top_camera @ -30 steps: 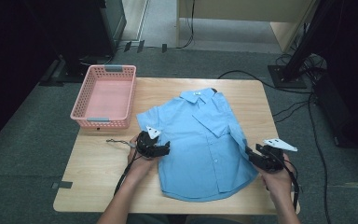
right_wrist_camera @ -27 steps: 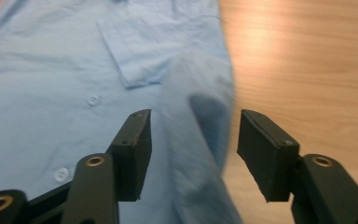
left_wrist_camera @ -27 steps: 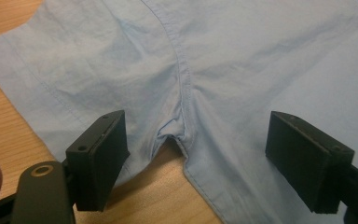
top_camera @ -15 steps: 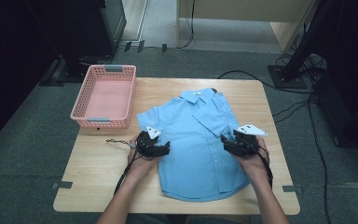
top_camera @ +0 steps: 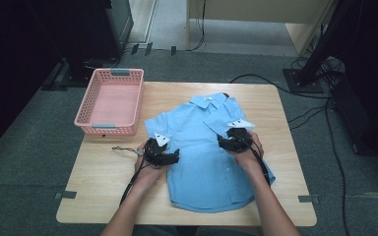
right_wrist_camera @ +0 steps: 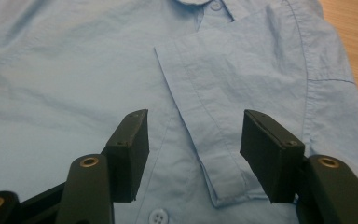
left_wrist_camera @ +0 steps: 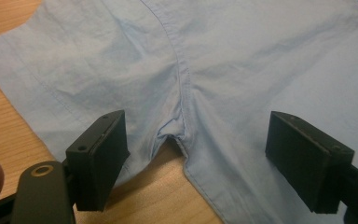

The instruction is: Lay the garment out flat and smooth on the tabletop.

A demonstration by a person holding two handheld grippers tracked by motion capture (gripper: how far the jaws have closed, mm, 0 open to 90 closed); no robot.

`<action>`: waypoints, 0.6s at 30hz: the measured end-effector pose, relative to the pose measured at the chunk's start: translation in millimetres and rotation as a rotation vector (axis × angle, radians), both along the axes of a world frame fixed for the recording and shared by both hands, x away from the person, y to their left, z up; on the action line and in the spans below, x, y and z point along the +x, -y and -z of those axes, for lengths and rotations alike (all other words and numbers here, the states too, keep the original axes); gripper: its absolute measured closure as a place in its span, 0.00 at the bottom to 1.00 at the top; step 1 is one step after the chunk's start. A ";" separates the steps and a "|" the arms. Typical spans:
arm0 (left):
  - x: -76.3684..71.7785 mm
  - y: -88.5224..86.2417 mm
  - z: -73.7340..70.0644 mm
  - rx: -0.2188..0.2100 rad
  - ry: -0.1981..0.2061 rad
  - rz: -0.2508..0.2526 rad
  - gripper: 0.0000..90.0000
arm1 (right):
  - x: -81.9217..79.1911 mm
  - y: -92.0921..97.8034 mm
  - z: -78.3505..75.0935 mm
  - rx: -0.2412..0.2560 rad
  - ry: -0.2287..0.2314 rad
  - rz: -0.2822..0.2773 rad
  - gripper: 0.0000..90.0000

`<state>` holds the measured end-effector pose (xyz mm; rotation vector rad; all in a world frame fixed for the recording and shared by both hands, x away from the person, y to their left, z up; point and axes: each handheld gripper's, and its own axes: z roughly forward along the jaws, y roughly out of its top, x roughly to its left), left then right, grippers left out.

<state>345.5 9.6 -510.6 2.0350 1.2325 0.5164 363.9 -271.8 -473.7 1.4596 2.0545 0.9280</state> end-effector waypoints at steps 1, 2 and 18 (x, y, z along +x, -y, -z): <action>0.0 0.0 0.0 0.000 0.000 0.000 0.24 | 3.1 -2.1 2.4 -0.014 -0.004 0.001 0.47; 0.0 0.0 0.0 0.000 0.000 0.000 0.24 | 6.0 -4.1 4.6 -0.024 -0.014 0.003 0.47; -0.2 -0.2 -0.1 0.000 -0.001 0.001 0.24 | 27.4 0.7 26.2 -0.040 -0.067 0.022 0.91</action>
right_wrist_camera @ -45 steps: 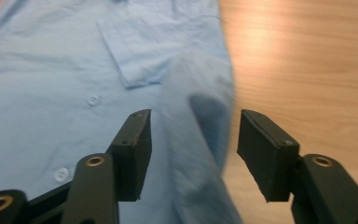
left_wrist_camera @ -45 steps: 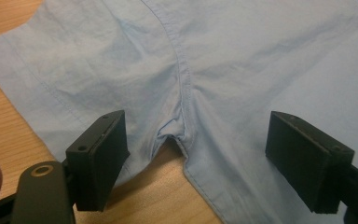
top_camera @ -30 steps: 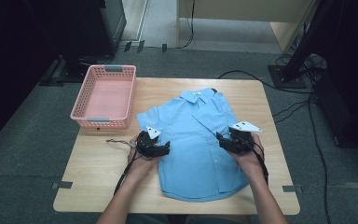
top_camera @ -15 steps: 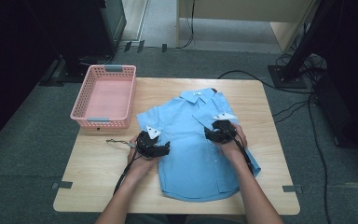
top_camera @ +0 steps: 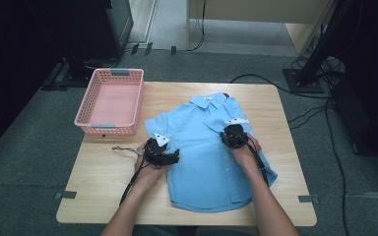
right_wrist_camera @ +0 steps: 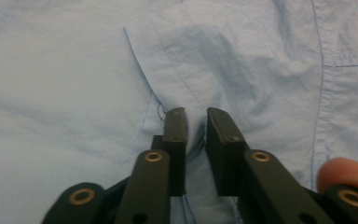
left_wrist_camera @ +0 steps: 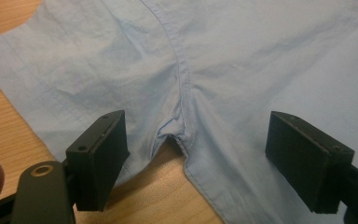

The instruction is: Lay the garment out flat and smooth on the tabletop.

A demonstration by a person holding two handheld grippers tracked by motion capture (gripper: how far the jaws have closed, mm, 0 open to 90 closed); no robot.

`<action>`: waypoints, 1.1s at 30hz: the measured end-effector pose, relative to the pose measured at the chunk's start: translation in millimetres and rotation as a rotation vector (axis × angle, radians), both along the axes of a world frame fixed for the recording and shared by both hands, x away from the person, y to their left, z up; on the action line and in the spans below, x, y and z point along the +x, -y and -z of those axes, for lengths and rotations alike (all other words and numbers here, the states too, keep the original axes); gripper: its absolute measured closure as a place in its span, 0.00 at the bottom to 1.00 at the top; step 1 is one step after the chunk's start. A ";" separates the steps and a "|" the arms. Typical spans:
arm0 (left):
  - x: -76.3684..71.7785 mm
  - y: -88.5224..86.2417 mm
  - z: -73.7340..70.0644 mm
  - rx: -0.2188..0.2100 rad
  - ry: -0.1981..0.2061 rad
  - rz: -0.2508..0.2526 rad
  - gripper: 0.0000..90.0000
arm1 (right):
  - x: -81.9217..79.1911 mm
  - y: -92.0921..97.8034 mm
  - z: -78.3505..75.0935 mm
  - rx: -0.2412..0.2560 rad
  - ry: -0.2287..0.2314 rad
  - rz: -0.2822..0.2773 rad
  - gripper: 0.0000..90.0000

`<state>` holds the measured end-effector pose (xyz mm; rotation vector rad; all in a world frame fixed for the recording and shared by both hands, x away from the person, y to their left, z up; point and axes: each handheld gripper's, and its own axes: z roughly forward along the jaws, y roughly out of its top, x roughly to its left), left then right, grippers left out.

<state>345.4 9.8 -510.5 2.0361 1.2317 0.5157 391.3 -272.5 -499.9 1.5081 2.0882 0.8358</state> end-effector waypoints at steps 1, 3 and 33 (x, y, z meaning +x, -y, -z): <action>0.0 0.0 0.0 0.000 0.000 0.000 0.24 | 0.4 0.4 -0.5 -0.011 -0.003 -0.004 0.96; 0.0 -0.1 0.0 0.000 0.000 0.000 0.24 | 1.2 3.1 -1.3 -0.014 -0.010 -0.003 1.00; -0.1 0.1 0.0 -0.003 0.001 -0.002 0.24 | 0.6 170.2 -30.7 0.204 0.159 0.442 0.63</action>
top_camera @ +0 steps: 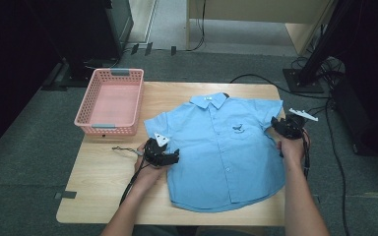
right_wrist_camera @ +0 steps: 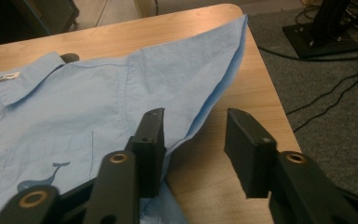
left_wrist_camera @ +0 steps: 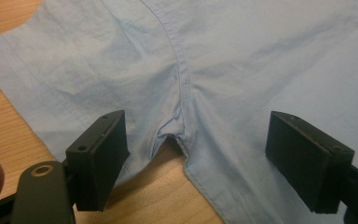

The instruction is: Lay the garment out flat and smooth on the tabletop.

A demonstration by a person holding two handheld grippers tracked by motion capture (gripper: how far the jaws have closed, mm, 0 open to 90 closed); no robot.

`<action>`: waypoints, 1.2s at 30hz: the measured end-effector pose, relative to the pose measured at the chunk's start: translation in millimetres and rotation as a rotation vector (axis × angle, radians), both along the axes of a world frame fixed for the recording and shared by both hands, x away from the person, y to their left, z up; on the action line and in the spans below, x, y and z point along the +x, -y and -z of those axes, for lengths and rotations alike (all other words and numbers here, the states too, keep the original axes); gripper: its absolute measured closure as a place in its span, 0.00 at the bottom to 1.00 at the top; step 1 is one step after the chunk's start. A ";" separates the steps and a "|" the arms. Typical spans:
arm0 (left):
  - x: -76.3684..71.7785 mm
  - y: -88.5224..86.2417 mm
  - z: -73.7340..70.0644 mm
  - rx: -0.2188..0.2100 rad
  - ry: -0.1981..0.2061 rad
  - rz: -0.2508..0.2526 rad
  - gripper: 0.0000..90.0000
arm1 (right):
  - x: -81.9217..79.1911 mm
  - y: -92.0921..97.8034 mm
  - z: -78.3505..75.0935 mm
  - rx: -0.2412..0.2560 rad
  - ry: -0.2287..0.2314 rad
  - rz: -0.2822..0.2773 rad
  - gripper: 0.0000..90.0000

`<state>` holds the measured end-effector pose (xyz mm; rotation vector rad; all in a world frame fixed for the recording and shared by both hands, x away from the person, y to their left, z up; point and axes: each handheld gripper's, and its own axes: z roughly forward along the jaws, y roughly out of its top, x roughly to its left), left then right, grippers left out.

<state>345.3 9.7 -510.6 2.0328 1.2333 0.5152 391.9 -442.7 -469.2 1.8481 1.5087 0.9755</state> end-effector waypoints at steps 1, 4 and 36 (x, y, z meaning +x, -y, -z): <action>0.0 0.0 0.0 0.000 0.000 0.000 0.24 | -2.5 1.6 -0.1 -0.004 0.004 -0.011 0.61; 0.0 0.0 0.0 0.000 -0.001 0.000 0.24 | -11.1 5.0 -0.4 -0.012 0.003 -0.038 0.56; 0.5 0.1 0.1 0.000 0.001 -0.003 0.24 | -70.4 9.8 10.2 0.014 -0.025 -0.155 0.21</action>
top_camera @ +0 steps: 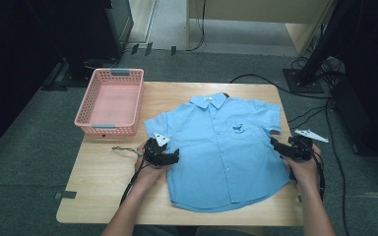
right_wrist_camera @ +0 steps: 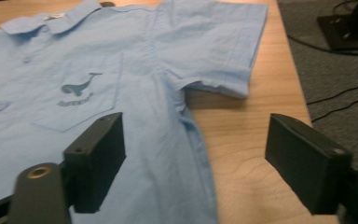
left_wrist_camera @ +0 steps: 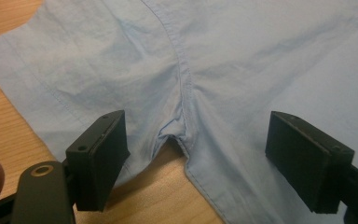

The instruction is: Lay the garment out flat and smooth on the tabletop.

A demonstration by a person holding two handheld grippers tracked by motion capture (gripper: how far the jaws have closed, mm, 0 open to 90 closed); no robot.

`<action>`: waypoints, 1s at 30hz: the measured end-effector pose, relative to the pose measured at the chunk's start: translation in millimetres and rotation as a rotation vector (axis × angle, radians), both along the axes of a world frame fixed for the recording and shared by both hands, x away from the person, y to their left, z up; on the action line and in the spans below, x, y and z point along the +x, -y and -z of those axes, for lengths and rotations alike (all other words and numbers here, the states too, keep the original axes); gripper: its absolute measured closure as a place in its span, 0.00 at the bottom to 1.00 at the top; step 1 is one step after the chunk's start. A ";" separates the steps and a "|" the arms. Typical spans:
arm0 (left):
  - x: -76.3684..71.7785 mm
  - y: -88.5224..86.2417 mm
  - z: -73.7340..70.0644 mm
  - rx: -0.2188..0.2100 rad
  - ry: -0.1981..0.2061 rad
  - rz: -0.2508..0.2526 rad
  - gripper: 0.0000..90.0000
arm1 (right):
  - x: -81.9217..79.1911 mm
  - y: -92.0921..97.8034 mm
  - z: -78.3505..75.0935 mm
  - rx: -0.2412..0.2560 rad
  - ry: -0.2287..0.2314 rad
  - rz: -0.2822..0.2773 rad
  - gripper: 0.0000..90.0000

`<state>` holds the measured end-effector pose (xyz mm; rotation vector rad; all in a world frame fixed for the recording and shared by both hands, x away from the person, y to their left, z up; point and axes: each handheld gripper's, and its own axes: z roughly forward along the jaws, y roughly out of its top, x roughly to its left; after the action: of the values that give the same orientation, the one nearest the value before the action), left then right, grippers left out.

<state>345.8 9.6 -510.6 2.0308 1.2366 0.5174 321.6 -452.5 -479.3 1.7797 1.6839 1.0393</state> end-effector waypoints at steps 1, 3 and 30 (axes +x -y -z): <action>0.0 0.0 0.0 0.001 0.000 0.000 0.24 | -2.0 0.2 -0.8 0.008 -0.004 -0.006 0.20; 0.0 0.0 0.0 0.001 0.000 0.000 0.24 | -6.0 0.4 -1.8 0.024 -0.027 -0.011 0.16; 0.0 0.0 0.0 0.002 0.000 0.000 0.24 | -63.0 0.5 14.5 -0.060 -0.060 -0.049 0.04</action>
<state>345.8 9.6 -510.6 2.0325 1.2364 0.5179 258.6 -453.0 -493.8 1.7554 1.7841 0.9540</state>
